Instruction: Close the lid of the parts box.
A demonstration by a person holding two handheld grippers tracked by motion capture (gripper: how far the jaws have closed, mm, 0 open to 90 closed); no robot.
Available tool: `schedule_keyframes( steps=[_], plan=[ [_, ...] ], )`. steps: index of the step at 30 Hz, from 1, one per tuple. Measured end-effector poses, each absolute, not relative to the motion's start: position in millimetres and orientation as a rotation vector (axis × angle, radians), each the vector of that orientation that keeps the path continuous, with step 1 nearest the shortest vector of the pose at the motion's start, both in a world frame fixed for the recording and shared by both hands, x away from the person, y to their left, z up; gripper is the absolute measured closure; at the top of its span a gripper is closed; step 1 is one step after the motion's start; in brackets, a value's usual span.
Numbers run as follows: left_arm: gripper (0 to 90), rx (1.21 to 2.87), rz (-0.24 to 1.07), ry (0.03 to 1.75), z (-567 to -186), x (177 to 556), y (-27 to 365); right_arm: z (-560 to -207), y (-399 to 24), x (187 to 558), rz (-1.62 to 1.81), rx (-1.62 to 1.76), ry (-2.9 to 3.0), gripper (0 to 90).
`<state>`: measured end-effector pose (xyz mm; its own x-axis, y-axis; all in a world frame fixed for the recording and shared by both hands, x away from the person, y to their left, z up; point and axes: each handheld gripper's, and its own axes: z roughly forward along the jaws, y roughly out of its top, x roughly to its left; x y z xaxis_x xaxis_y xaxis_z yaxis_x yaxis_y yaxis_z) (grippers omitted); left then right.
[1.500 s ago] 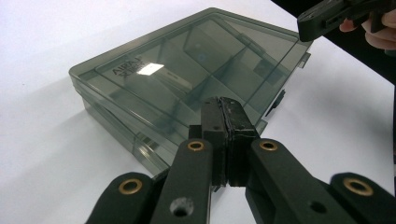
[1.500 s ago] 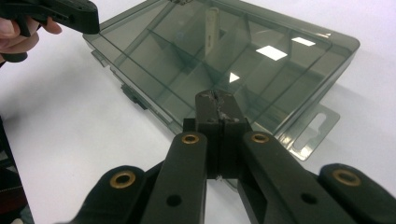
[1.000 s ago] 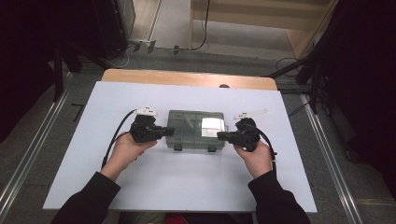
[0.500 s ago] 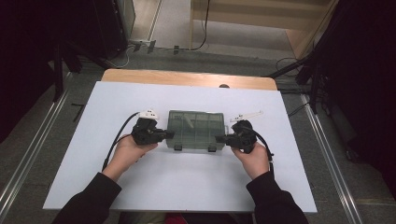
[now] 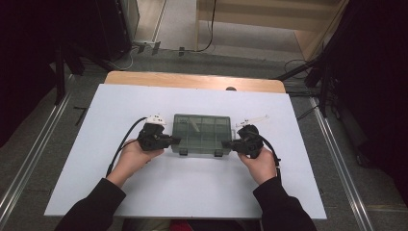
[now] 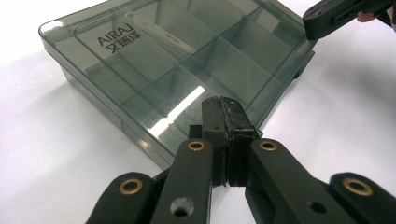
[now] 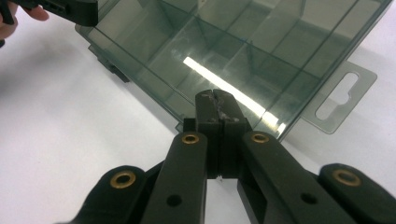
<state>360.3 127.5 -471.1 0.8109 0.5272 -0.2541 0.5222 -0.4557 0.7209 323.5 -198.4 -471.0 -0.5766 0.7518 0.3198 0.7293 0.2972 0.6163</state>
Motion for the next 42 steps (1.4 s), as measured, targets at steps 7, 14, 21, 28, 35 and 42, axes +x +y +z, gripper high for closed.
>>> schedule_keyframes(
  steps=[7, 14, 21, 28, 35, 42],
  plan=[
    [82.1, 2.128, -0.030, 0.772, -468.5, 360.0, 129.2, -470.3, -200.5, 323.6, 1.198, 1.442, 2.509, 84.8],
    [71.5, 2.122, -0.052, 0.751, -461.4, 353.0, 129.5, -462.2, -201.0, 318.5, 1.255, 1.405, 2.507, 75.9],
    [63.6, 2.104, -0.082, 0.731, -458.3, 344.0, 130.5, -459.9, -196.5, 312.4, 1.279, 1.361, 2.526, 64.4],
    [56.0, 2.098, -0.119, 0.722, -454.3, 333.6, 134.0, -458.8, -192.1, 305.5, 1.315, 1.323, 2.548, 52.1],
    [43.5, 2.098, -0.108, 0.712, -455.4, 323.8, 140.7, -459.3, -186.5, 299.4, 1.327, 1.226, 2.583, 40.8],
    [36.2, 2.090, -0.113, 0.692, -455.7, 317.4, 147.8, -462.3, -185.3, 295.5, 1.337, 1.198, 2.589, 32.5]
  ],
)
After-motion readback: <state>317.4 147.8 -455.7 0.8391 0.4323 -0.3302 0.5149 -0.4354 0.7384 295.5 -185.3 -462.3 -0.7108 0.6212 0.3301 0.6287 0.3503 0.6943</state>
